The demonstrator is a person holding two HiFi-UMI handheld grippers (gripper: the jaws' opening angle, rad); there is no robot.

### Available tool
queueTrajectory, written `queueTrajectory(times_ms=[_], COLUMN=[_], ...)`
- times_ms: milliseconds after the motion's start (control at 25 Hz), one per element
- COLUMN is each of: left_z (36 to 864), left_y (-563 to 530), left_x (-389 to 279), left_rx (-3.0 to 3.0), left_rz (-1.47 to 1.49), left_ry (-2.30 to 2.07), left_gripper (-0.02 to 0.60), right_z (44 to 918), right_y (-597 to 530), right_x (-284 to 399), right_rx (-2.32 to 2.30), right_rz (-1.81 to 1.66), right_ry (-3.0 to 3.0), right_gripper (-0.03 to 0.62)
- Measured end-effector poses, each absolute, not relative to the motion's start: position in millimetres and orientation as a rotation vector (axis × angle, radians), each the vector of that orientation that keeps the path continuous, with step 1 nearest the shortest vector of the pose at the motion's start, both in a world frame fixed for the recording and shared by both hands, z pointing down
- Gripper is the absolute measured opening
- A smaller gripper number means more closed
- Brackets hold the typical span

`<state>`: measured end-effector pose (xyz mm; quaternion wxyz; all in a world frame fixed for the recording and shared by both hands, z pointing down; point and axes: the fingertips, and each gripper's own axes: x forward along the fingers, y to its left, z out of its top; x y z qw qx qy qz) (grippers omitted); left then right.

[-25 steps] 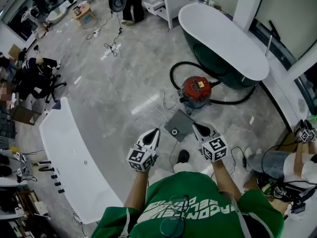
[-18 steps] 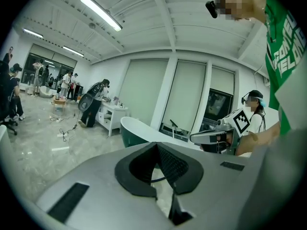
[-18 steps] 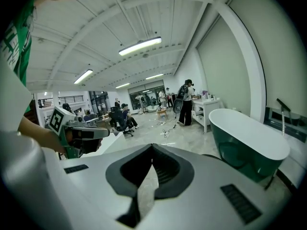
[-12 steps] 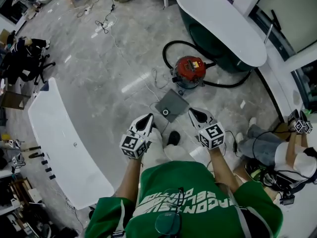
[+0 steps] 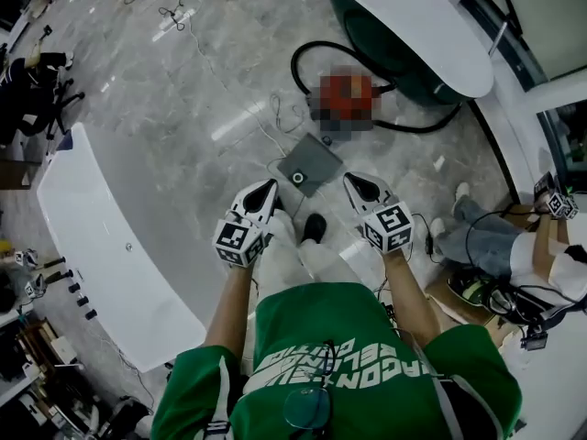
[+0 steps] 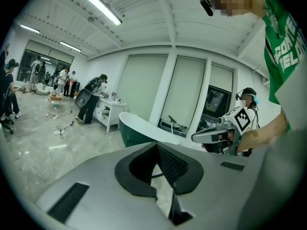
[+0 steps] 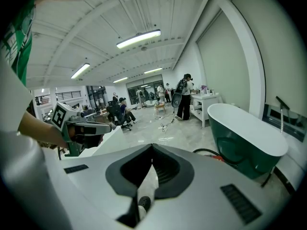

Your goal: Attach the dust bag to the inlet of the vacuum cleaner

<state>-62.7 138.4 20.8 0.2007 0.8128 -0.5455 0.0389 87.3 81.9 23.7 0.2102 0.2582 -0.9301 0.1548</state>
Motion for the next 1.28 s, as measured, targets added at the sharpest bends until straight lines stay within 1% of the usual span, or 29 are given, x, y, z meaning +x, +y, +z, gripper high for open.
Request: queueTrajectory(times_ms=[560,880,1280], left_z=[107.3,182.1,293.8], left_y=[109.9,94.7,70.5], left_x=[-85.2,-92.6,-88.1], left_rx=[2.297,2.287,2.320], left_rz=[0.190,0.220,0.271], left_ry=[-1.382,-1.333,-1.217], left_gripper=[0.005,0.005,0.005], right_z=[112.3,183.3,295.7], right_y=[71.3,57.6,36.7], right_x=[58.0,42.3,18.6], right_rx=[0.679,0.666,0.603], right_rz=[0.480,0.488,0.517], right_ry=[-2.519,-2.477,-2.448], right_gripper=[0.009,0.009,0.009])
